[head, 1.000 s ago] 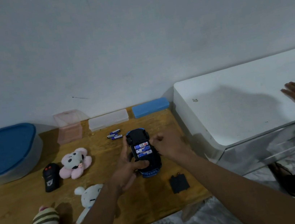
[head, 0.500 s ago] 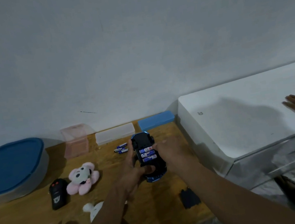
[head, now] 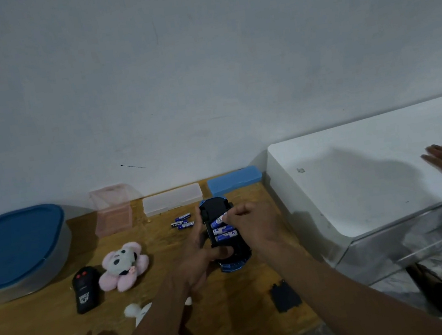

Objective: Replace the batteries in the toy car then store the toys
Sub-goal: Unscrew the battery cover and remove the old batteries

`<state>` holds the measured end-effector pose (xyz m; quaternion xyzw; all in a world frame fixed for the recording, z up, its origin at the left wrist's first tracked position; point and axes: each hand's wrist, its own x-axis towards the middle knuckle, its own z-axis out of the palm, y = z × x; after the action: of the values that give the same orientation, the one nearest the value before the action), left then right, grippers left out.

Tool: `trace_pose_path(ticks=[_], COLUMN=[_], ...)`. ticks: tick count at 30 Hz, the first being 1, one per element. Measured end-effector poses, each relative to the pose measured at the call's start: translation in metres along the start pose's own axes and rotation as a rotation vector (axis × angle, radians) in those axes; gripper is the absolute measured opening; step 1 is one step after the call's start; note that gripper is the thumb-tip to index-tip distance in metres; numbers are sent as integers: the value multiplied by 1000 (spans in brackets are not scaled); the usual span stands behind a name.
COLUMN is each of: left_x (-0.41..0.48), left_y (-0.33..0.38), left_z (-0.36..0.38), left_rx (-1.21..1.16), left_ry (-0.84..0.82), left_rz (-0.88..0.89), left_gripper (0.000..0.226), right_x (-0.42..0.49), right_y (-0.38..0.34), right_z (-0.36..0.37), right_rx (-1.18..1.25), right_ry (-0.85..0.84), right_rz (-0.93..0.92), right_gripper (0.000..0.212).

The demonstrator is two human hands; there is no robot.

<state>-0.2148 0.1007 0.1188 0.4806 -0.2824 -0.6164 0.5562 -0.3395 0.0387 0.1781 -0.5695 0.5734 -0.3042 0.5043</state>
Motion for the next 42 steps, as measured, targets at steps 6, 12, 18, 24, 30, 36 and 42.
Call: trace_pose_path(ticks=[6, 12, 18, 24, 30, 36, 42], left_x=[1, -2, -3, -8, -11, -18, -24], left_y=[-1, -1, -10, -5, -6, -7, -6], left_z=[-7, -7, -10, -11, -17, -16, -6], left_rx=[12, -15, -15, 37, 89, 142, 138], left_ry=[-54, -66, -28, -105, -161, -168, -159], left_rz=[-22, -40, -65, -97, -171, -214, -220], left_gripper=[111, 110, 113, 112, 113, 114, 111], right_x=[2, 7, 17, 20, 26, 21, 22], right_y=[4, 6, -1, 3, 4, -4, -5], right_z=[-1, -5, -11, -26, -27, -26, -23], right_rx=[-11, 77, 414, -531, -1001, -1123, -1171], right_ry=[-79, -121, -205, -403, -654, -776, -860], right_rz=[-72, -88, 135, -501, -864, -1044, -1137], right_gripper=[26, 17, 17, 5, 24, 35, 36])
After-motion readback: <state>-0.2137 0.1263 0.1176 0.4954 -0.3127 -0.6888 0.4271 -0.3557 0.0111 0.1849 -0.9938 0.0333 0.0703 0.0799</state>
